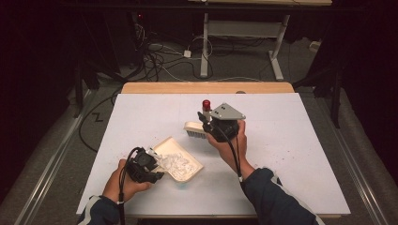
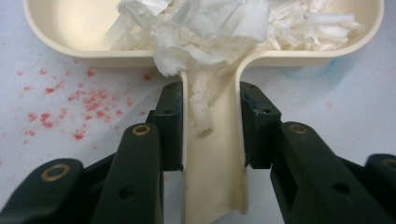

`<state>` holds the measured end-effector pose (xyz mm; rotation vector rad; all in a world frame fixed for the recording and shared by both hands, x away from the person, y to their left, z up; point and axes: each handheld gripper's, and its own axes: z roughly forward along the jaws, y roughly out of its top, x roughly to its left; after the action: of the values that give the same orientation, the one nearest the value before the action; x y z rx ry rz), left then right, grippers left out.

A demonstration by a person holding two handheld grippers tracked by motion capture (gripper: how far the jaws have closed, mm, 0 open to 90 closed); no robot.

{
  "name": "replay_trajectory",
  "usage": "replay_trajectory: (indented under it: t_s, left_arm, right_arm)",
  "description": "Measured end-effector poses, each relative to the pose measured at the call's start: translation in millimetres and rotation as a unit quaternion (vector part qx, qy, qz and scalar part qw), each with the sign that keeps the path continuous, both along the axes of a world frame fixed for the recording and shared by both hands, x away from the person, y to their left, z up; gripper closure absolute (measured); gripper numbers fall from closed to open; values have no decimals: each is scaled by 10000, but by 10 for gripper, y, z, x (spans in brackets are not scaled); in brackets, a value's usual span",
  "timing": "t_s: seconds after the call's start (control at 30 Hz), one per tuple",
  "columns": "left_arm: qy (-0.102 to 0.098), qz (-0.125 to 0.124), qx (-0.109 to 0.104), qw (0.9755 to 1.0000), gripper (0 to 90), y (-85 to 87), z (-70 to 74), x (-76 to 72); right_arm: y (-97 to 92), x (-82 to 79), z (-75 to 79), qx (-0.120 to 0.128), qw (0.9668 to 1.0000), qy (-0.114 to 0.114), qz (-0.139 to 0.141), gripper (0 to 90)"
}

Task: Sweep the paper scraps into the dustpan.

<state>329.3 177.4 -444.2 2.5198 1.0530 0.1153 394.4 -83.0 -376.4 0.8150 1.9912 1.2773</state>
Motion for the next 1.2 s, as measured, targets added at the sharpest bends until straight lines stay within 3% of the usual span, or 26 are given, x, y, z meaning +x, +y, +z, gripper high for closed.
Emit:
replay_trajectory:
  t_s: [0.3,0.47,0.63,0.67,0.93,1.2]
  left_arm:
    - [75,41,12,10000,633,5,-25,33]
    - [56,74,-1,10000,633,-2,-15,35]
    - [45,50,50,10000,633,-7,-20,36]
    - [39,49,50,10000,633,-7,-21,35]
    - [2,25,86,10000,632,-8,-23,31]
    - [-18,55,26,10000,632,-3,-34,34]
  right_arm:
    - [41,-256,-17,-192,9988,162,408,693]
    - [21,-430,20,-88,9972,312,673,695]
    - [-17,-606,93,89,9935,446,1044,697]
    - [-30,-646,125,116,9932,380,1092,697]
    - [-180,-630,235,343,9956,184,858,697]
    - [-548,-607,358,612,9956,135,699,697]
